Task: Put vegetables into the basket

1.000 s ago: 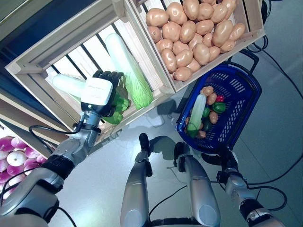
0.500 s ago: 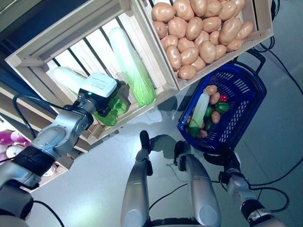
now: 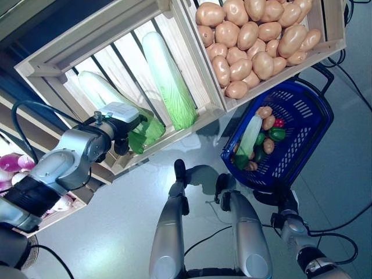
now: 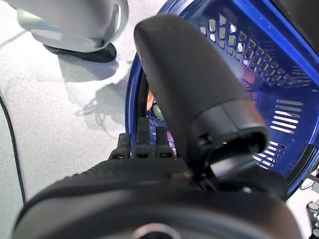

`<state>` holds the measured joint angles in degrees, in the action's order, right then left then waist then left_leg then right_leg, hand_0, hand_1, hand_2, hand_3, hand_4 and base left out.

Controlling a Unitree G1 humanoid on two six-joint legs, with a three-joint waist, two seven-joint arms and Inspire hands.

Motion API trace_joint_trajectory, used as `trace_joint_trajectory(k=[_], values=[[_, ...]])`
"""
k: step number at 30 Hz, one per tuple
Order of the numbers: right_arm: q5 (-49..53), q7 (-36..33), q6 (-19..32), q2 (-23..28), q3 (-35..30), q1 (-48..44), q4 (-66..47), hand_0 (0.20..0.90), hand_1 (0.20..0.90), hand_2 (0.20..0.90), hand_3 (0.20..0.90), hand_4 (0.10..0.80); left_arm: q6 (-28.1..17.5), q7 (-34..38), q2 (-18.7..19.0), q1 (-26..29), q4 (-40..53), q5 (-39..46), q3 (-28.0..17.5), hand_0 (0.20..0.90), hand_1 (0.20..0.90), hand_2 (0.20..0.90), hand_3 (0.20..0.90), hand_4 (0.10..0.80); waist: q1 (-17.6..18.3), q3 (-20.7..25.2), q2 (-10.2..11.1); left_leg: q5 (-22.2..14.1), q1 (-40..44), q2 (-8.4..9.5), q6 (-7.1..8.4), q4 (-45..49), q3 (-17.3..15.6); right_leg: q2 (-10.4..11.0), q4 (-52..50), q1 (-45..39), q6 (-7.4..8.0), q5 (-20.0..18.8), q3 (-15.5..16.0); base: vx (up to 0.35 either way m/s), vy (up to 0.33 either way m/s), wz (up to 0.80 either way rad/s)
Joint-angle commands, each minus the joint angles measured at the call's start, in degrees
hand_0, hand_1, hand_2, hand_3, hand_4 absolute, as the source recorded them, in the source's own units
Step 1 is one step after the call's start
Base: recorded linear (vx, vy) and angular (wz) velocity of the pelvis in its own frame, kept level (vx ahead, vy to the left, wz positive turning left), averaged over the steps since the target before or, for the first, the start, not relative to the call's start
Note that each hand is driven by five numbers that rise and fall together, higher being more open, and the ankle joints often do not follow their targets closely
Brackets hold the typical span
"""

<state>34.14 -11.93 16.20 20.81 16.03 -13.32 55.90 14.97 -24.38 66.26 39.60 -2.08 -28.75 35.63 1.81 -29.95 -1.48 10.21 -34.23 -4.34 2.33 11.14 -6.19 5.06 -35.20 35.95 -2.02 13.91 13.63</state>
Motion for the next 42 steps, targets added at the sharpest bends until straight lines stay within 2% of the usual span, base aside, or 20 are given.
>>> trace_joint_trajectory(k=[1,6,8,9,10,11,13,14,17,18,21,23,25,31,38,42], values=[[0.6,0.8,3.0,2.8,-3.6,1.7,-0.6,0.9,0.9,0.9,0.9,0.8,2.4,-1.7,3.0,4.8,5.1,0.6,-5.9,0.9,0.9,0.9,0.9,0.8,0.7,0.2,-3.3,-11.8,0.2,1.18,0.38,10.3,-1.6,-0.3,13.7,-5.9,3.36,-8.4,-1.7,0.0,0.0,0.0],[0.9,1.3,3.2,2.9,-3.7,1.7,0.0,0.9,0.9,0.9,0.9,0.8,2.7,0.7,3.5,4.6,5.5,-3.1,-7.4,0.9,0.9,0.9,0.9,0.8,0.5,0.2,-3.3,-11.7,0.5,1.24,0.41,10.0,-1.6,-0.4,14.2,-6.4,3.27,-8.5,-1.7,0.0,0.0,0.0],[0.9,1.4,3.2,2.9,-3.7,1.7,0.2,0.9,0.9,0.9,0.9,0.8,1.5,3.6,3.7,4.3,5.2,-6.5,-8.0,0.9,0.9,0.9,0.9,0.8,0.5,0.2,-3.3,-11.7,0.5,1.3,0.52,10.1,-1.5,-0.4,14.2,-6.4,3.23,-8.5,-1.7,0.0,0.0,0.0],[0.8,1.2,3.0,2.8,-3.7,1.8,-0.1,0.9,0.9,0.9,0.9,0.8,1.0,6.6,3.6,3.8,5.1,-9.8,-8.8,0.9,0.9,0.9,0.9,0.8,0.4,0.2,-3.3,-11.8,0.5,1.39,0.49,10.1,-1.4,-0.4,14.1,-6.4,3.24,-8.4,-1.7,0.0,0.0,0.0],[0.9,0.9,3.2,2.6,-3.6,2.1,-0.3,0.9,0.9,0.9,0.9,0.8,0.2,16.4,3.8,2.8,4.8,-16.3,-10.3,0.9,0.9,0.9,0.9,0.8,0.2,0.2,-3.2,-11.9,0.3,1.55,0.49,10.3,-1.3,-0.4,14.0,-6.3,3.24,-8.3,-1.7,0.0,0.0,0.0],[0.9,0.9,3.2,2.5,-3.6,2.0,-0.4,0.9,0.9,0.9,0.9,0.8,0.5,17.9,3.9,2.7,4.7,-16.8,-10.7,0.9,0.9,0.9,0.9,0.8,0.2,0.2,-3.2,-11.6,0.1,1.56,0.43,10.2,-1.2,-0.4,14.1,-6.0,3.19,-8.6,-1.7,0.0,0.0,0.0],[1.0,0.3,3.7,1.9,-3.2,3.0,-0.9,0.9,0.9,0.9,0.9,0.8,-3.0,28.3,4.1,0.9,1.8,-20.5,-14.4,0.9,0.9,0.9,0.9,0.8,-0.1,0.2,-2.7,-12.4,0.1,1.74,0.38,11.0,-1.0,-0.3,13.5,-5.9,3.2,-8.1,-1.7,0.0,0.0,0.0],[1.0,0.3,3.7,1.8,-3.2,3.0,-1.0,0.9,0.9,0.9,0.9,0.8,-3.5,29.0,4.1,0.5,1.6,-21.1,-15.0,0.9,0.9,0.9,0.9,0.8,-0.1,0.2,-2.7,-12.1,-0.2,1.76,0.35,11.0,-1.0,-0.4,13.5,-5.6,3.15,-8.3,-1.7,0.0,0.0,0.0],[0.5,-0.5,3.8,1.3,-2.9,4.0,-1.8,0.9,0.9,0.9,0.9,0.8,-9.0,39.3,3.9,-4.4,-3.1,-24.5,-18.3,0.9,0.9,0.9,0.9,0.8,-0.3,0.2,-2.6,-12.4,-0.5,2.0,0.39,11.5,-0.6,-0.5,12.5,-5.1,3.3,-8.0,-2.0,0.01,0.005,0.0],[0.5,-0.4,3.8,1.3,-3.0,3.9,-1.8,0.9,0.9,0.9,0.9,0.8,-9.2,40.4,4.0,-4.7,-3.4,-24.8,-18.6,0.9,0.9,0.9,0.9,0.8,-0.3,0.2,-2.6,-12.1,-0.7,2.02,0.33,11.3,-0.5,-0.6,12.6,-4.8,3.25,-8.3,-2.0,0.0,0.0,0.0],[0.7,0.1,4.2,1.4,-2.9,4.5,-2.1,0.9,0.9,0.9,0.9,0.8,-11.3,50.5,2.9,-7.6,-8.3,-26.5,-19.0,0.9,0.9,0.9,0.9,0.8,-0.2,0.2,-2.2,-12.1,-1.1,2.01,0.11,11.3,-0.7,-0.8,12.4,-4.2,3.28,-8.4,-2.1,0.0,0.0,0.0],[0.6,0.1,3.8,1.7,-2.6,4.8,-2.8,0.9,0.9,0.9,0.9,0.8,-11.9,54.9,2.4,-8.2,-12.4,-27.2,-17.4,0.9,0.9,0.9,0.9,0.8,0.0,0.2,-2.0,-12.5,-1.0,1.96,0.03,11.5,-0.8,-0.8,12.0,-4.1,3.42,-8.1,-2.2,0.0,0.0,0.0],[0.5,0.0,3.5,1.9,-2.4,4.9,-3.1,0.9,0.9,0.9,0.9,0.8,-12.7,56.3,2.2,-8.3,-14.6,-27.6,-16.1,0.9,0.9,0.9,0.9,0.8,0.2,0.2,-1.8,-12.4,-1.1,1.9,0.06,11.5,-1.0,-0.9,11.8,-3.9,3.46,-8.1,-2.3,0.003,0.026,0.0],[-0.2,-0.4,1.6,3.0,-2.0,4.8,-5.8,0.9,0.9,0.9,0.9,0.8,-10.0,55.0,0.1,-9.3,-20.3,-28.0,-11.4,0.9,0.9,0.9,0.9,0.8,0.9,0.2,-1.5,-12.3,-2.1,1.62,-0.02,11.9,-1.7,-0.6,10.8,-2.1,3.86,-8.4,-2.9,0.0,0.043,-0.02],[-0.7,-0.9,0.6,3.7,-1.9,4.6,-7.4,0.9,0.9,0.9,0.9,0.8,-9.7,52.1,-0.5,-9.4,-21.2,-28.4,-8.3,0.9,0.9,0.9,0.9,0.8,1.2,0.2,-1.4,-12.6,-3.4,1.5,0.02,12.7,-1.8,-0.3,10.1,-0.6,3.96,-8.4,-3.2,-0.001,0.005,0.0],[-0.9,-0.7,0.5,3.9,-1.7,4.0,-7.3,0.9,0.9,0.9,0.9,0.8,-9.0,53.3,-0.8,-8.5,-22.5,-28.5,-6.4,0.9,0.9,0.9,0.9,0.8,1.4,0.2,-1.4,-12.8,-4.2,1.35,-0.07,13.4,-2.0,-0.1,9.2,0.3,4.03,-8.4,-3.4,0.0,0.0,0.0]])
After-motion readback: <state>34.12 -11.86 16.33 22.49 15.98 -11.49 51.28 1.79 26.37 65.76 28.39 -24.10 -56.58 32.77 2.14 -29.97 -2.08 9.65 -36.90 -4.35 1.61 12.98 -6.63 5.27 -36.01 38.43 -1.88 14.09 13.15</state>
